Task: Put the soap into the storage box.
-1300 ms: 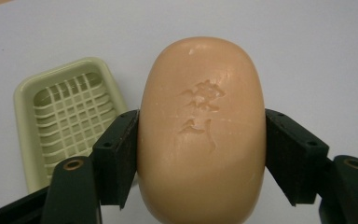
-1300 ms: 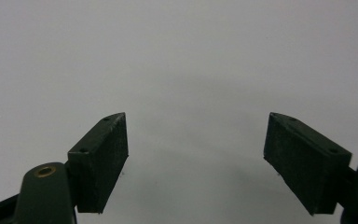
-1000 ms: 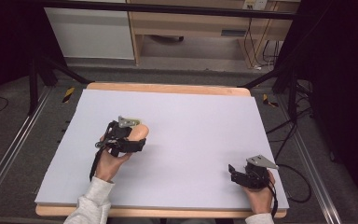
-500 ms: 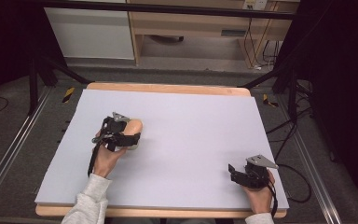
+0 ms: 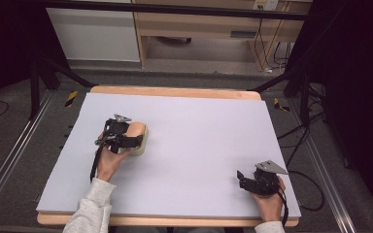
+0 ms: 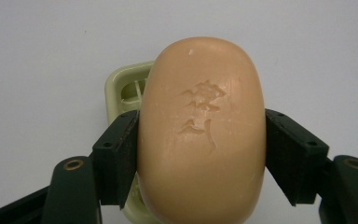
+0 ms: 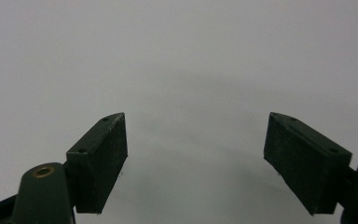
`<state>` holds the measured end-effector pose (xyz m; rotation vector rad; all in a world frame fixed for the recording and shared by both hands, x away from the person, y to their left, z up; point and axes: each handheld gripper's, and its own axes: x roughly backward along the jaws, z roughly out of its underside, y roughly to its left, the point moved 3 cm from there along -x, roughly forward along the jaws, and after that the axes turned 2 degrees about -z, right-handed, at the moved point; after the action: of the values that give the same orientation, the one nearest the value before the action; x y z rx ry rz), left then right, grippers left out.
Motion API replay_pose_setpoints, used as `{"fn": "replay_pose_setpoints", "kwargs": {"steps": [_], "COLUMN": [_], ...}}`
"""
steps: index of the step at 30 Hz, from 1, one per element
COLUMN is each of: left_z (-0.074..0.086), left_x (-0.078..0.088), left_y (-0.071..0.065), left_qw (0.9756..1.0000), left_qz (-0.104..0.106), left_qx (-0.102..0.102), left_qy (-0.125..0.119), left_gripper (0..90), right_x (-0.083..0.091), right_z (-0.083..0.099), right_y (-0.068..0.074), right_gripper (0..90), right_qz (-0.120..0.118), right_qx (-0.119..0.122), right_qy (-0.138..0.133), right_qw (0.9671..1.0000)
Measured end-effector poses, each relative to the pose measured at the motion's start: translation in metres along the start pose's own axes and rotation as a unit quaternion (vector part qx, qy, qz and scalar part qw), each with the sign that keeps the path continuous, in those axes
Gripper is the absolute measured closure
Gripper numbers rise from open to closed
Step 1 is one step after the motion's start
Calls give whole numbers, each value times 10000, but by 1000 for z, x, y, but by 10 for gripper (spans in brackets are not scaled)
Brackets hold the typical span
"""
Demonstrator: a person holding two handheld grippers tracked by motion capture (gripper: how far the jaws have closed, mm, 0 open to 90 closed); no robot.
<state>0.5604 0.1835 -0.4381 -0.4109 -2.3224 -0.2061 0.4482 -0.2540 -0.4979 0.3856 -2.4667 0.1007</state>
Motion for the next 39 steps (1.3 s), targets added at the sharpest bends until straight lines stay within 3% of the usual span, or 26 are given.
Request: {"fn": "replay_pose_setpoints", "kwargs": {"steps": [21,39], "left_z": [4,9], "left_x": [-24,-32], "left_y": [7,7], "left_qw": [9996,9991], "left_qz": [-128,-211], "left_qx": [90,91], "left_qy": [217,345], "left_gripper": [313,312], "right_x": [-1,0], "right_z": [0,0], "right_y": [-1,0], "right_gripper": [212,210], "right_qz": [56,67], "right_qx": [23,20], "right_qy": [13,17], "right_qw": [10000,10000]}}
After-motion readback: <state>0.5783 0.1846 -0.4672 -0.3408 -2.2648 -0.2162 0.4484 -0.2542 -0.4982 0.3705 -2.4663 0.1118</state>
